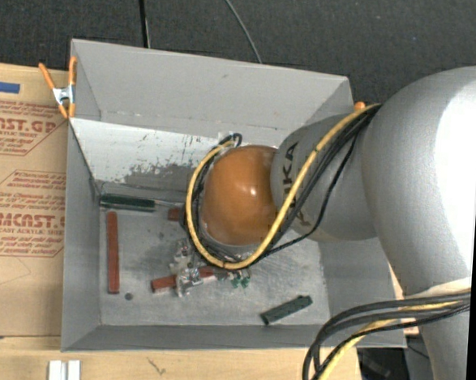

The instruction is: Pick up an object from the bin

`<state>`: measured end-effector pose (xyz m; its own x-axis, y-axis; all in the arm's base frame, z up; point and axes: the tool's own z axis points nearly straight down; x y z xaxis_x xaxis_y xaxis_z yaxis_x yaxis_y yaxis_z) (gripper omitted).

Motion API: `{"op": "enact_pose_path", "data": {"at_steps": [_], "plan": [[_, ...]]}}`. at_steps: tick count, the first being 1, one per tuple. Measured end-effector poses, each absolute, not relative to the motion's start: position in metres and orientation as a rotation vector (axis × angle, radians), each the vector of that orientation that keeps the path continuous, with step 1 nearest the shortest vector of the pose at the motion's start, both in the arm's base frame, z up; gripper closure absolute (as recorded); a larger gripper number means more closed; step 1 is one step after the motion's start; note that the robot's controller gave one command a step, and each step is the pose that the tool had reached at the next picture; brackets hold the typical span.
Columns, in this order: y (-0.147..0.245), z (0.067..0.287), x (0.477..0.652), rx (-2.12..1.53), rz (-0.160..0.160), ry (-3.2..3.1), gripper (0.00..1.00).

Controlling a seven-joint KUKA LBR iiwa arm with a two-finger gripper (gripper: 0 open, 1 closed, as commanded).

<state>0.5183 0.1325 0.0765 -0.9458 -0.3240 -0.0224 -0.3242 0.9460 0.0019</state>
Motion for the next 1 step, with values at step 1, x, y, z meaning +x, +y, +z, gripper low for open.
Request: {"op": "enact_pose_path", "data": {"at_steps": [1], "plan": [[0.1123,0.2813,0.5316,-0.548,0.001,3.094,1.00]]}}
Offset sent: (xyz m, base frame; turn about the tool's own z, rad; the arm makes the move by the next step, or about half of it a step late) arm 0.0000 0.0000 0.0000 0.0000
